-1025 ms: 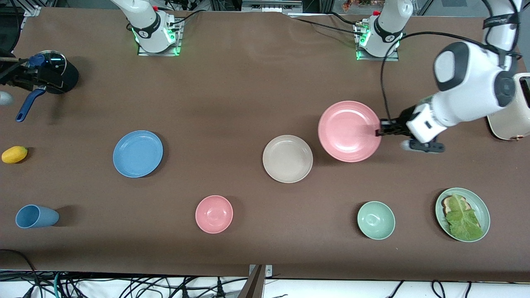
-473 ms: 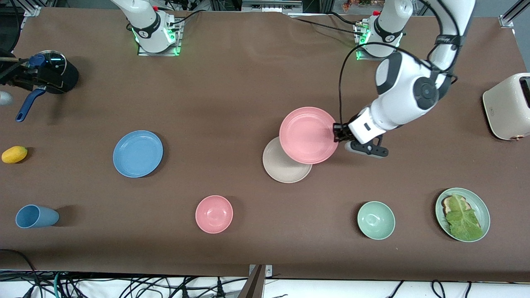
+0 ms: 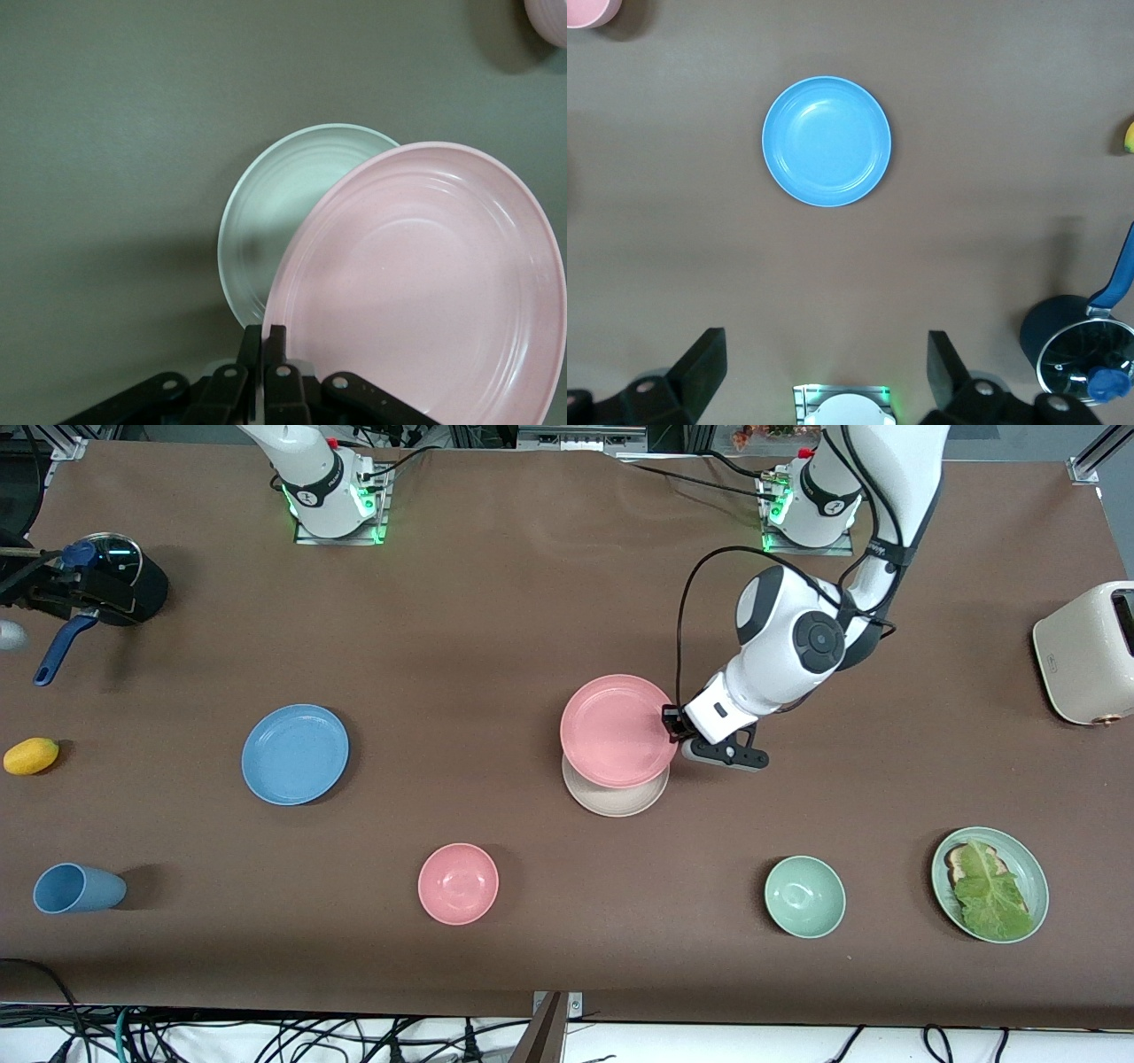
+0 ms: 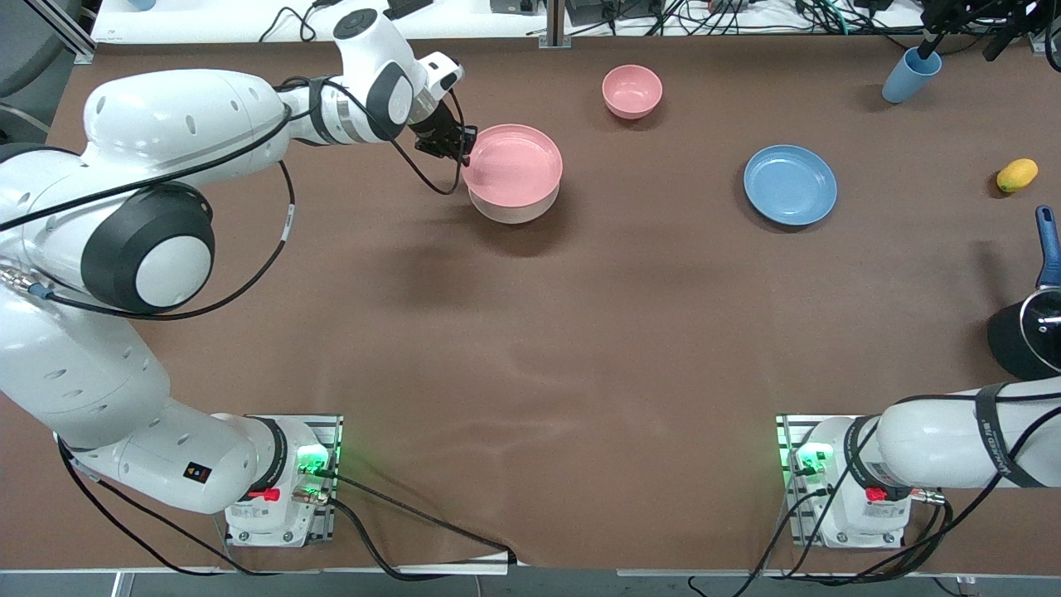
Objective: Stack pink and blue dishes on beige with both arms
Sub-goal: 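Carry the pink plate with the left gripper over the beige plate, then lower the pink plate onto the beige plate and open the left gripper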
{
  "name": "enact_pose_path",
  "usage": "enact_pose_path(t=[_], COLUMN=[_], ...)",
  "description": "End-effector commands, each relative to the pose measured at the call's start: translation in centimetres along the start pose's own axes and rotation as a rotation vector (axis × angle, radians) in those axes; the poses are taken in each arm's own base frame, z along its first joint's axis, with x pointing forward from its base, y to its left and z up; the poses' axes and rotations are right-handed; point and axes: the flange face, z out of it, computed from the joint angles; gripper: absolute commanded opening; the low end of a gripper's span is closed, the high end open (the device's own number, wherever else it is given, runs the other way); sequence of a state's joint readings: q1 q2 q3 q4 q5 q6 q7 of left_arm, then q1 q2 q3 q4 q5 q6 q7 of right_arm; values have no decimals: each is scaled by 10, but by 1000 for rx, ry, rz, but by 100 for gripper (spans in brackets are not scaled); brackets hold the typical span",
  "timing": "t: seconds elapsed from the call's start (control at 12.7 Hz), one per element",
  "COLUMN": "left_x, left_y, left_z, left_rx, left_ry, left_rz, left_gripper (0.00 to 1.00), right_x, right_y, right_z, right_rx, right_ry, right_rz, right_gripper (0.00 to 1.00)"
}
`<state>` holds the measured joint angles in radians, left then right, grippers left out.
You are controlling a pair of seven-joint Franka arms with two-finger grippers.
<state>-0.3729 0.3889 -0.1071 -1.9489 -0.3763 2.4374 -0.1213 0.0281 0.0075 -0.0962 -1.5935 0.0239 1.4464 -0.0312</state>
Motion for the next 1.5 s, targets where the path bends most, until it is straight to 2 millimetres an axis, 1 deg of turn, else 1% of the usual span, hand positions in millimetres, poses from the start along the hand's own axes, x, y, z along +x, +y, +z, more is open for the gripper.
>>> enact_pose_path(t=[0.0,0.24,0.32,0.55,0.63,0.71,0.79,0.95,1.26,1.34,1.42], left_x=[9,6,1,-4,-4,-7,-10,-12,-12,-11,-9], left_y=[-1,-6,-3,-5,-7,-9,-7,-9,-11,-12,-14], left_z=[6,20,28,50,53,61,66,72,77,78,76], left_rx=[28,35,37,44,45,49,49,52,55,55,56], left_ry=[29,39,42,55,64,63,68,75,70,70,75], left_rz=[3,-1,6,6,4,3,9,6,5,4,3], left_gripper=[0,0,0,0,0,0,0,0,0,11,25], right_x=[-1,-1,-1,-1,-1,-1,-1,-1,-1,-1,-2], right_y=[1,1,1,1,1,1,1,1,1,1,3], right_z=[-6,-6,-5,-6,-5,-6,-5,-6,-6,-6,-6], right_rx=[-4,-4,-4,-4,-4,-4,-4,-4,-4,-4,-3], right_ry=[-2,-2,-3,-2,-3,-2,-2,-2,-2,-2,-3], right_rz=[-8,-8,-8,-8,-8,-8,-8,-8,-8,-8,-3], right_gripper=[100,100,100,100,100,100,100,100,100,100,100])
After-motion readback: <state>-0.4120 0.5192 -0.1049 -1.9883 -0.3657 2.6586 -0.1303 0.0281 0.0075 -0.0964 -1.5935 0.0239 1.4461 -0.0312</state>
